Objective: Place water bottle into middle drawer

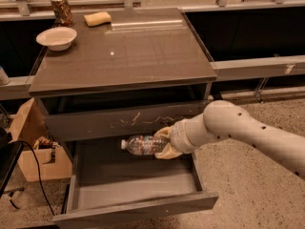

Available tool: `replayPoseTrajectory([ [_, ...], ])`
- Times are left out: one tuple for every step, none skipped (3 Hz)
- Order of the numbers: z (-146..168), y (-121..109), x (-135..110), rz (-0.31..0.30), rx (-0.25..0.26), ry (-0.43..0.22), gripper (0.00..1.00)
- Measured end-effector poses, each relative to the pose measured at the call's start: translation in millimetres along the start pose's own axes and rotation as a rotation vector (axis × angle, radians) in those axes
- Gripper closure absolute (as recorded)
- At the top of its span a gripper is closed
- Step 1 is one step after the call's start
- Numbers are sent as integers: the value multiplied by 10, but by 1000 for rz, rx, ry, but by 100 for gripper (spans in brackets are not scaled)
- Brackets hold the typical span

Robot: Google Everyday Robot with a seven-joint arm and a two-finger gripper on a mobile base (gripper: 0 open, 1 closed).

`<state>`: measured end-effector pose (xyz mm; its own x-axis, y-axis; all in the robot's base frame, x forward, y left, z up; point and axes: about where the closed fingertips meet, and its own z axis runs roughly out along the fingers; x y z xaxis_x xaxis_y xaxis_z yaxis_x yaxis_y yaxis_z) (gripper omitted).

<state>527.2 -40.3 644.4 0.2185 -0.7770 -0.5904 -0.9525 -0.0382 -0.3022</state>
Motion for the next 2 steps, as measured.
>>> replayPoseTrajectory([
  [336, 121, 245, -5, -25, -12, 100],
  [1024, 354, 568, -41, -72, -42, 100],
])
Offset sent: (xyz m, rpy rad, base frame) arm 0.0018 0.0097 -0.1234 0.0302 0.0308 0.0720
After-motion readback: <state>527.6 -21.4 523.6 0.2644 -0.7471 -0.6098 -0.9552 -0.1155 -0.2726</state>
